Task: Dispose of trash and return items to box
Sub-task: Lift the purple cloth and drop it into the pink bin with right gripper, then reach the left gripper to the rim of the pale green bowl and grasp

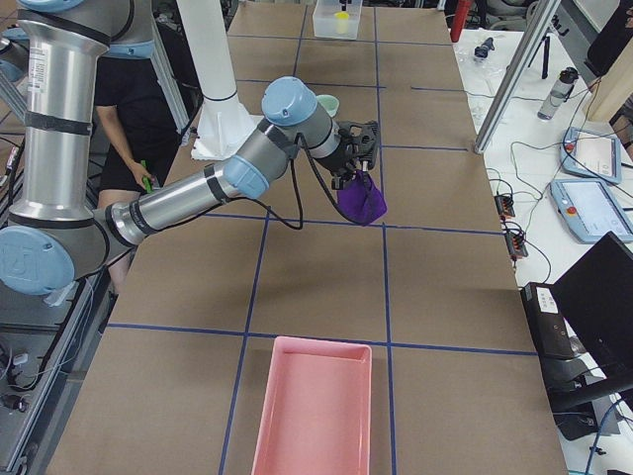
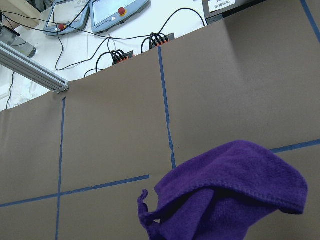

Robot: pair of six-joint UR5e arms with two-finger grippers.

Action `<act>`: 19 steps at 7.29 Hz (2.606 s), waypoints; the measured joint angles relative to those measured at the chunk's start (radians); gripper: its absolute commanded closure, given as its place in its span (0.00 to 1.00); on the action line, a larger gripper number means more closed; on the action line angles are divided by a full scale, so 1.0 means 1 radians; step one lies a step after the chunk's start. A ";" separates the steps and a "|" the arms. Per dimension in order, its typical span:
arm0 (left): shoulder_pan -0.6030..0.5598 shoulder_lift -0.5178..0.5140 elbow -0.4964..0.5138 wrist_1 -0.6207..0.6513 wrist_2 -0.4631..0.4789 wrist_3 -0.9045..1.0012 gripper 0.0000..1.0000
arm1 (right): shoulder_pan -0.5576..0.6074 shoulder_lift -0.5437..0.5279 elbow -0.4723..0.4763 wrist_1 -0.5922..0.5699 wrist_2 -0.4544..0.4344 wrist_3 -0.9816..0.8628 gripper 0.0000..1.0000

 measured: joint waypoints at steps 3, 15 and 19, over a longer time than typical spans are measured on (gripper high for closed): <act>-0.008 0.019 -0.313 0.199 0.040 -0.050 0.00 | 0.049 0.000 -0.026 -0.019 0.001 -0.035 1.00; 0.605 -0.213 -0.454 -0.128 0.202 -1.206 0.00 | 0.284 -0.002 -0.466 -0.441 -0.470 -1.349 1.00; 0.662 -0.260 -0.425 -0.131 0.248 -1.268 0.00 | 0.255 0.021 -0.572 -0.439 -0.487 -1.360 0.00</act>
